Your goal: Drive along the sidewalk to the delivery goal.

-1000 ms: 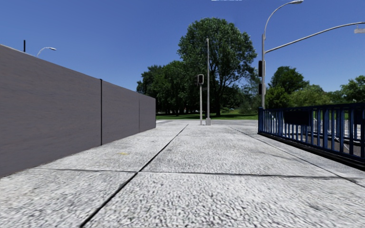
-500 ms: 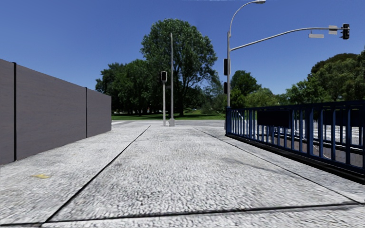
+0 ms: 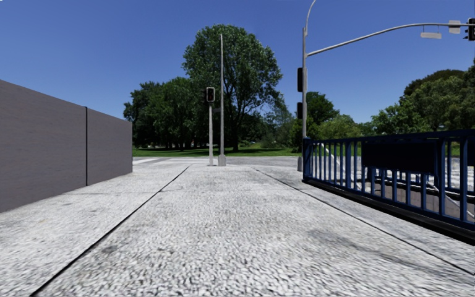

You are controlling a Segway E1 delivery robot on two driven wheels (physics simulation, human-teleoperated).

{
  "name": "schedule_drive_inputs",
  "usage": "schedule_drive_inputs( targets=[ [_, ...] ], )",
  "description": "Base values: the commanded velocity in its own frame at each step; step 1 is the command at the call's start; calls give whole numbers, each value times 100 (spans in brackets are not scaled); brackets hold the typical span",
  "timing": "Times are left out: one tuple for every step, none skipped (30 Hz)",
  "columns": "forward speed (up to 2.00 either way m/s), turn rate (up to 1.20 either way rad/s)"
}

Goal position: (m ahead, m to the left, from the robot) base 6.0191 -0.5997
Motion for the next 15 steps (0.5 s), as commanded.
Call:
schedule_drive_inputs(
  targets=[
    [200, -3],
    [200, -6],
    [200, -6],
    [200, -6],
    [200, -10],
    [200, -37],
    [200, -37],
    [200, -53],
    [200, -46],
    [200, -46],
    [200, 0],
    [200, 0],
    [200, 0],
    [200, 0],
    [200, 0]
  ],
)
